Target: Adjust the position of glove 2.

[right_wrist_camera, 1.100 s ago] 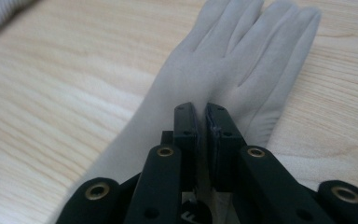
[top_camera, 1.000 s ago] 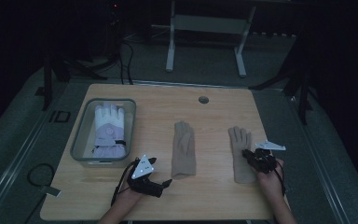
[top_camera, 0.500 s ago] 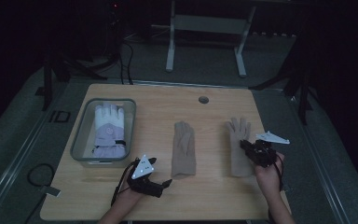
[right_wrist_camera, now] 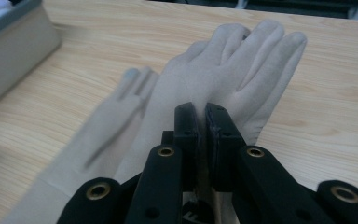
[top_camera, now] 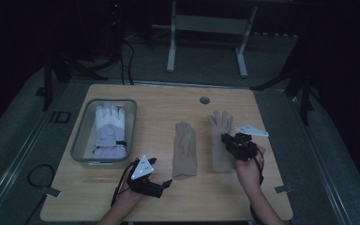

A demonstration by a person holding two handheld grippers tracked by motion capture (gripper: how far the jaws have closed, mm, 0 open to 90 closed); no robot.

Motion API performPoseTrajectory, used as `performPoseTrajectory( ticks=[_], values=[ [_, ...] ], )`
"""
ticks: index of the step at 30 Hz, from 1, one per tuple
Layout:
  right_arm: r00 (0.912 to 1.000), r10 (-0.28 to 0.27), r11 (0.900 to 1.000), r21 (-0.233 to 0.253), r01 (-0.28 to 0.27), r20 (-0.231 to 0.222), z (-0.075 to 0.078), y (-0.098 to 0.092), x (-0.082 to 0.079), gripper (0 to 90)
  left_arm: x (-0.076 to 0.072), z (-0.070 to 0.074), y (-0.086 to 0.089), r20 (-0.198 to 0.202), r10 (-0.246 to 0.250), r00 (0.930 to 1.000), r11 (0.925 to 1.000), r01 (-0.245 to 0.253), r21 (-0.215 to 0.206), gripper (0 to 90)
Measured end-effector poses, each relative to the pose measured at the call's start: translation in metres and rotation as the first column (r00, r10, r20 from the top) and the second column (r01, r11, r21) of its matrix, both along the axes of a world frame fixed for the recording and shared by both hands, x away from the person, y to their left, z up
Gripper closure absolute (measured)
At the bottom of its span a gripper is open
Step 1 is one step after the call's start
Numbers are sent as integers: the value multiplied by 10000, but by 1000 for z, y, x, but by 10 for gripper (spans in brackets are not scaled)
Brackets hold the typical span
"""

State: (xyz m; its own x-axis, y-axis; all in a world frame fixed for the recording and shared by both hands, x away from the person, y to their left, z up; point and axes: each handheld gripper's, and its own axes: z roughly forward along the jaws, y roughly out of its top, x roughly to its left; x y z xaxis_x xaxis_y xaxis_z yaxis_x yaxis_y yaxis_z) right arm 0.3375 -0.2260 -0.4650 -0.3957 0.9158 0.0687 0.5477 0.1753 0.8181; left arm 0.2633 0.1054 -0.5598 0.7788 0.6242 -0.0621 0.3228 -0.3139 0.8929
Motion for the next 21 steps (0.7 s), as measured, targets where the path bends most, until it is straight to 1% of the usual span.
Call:
performPoseTrajectory(
  ticks=[3, 4, 6, 10, 11, 13, 16, 18, 20, 21],
  values=[
    [9999, 149, 9997, 183, -149, -41, 0, 16, 2, 839, 0, 0, 0, 15, 45, 10000, 10000, -45, -1, 16],
    [9998, 206, 9994, 296, -203, -72, -1, 22, 3, 839, 0, 0, 0, 44, 49, 10000, 10000, -49, 36, 16],
    [9994, 319, 9989, 355, -315, -97, -2, 34, 4, 838, 0, 0, 1, 108, 53, 9999, 9999, -54, 104, 16],
    [9984, 524, 9973, 528, -511, -230, -7, 57, 8, 838, 0, 2, 4, 120, 111, 9999, 9999, -110, -14, 16],
    [9978, 620, 9963, 607, -605, -229, -8, 63, 8, 838, 0, 2, 4, 124, 133, 9998, 9999, -132, -66, 16],
    [9963, 858, 9950, 512, -853, -87, -11, 75, 8, 838, 0, 3, 5, 183, 138, 9997, 9999, -137, -40, 16],
    [9958, 895, 9947, 525, -884, -193, -17, 89, 9, 838, 0, 3, 5, 220, 106, 9997, 9999, -105, -24, 16],
    [9966, 795, 9958, 469, -784, -228, -21, 95, 9, 838, -1, 3, 4, 210, 87, 9997, 10000, -86, -32, 16],
    [9973, 657, 9961, 615, -636, -332, -26, 100, 10, 838, -1, 3, 5, 208, 81, 9998, 9999, -80, -67, 16],
    [9976, 593, 9966, 594, -570, -371, -28, 102, 10, 838, 0, 3, 4, 192, 88, 9998, 9999, -86, -105, 16]
  ],
)
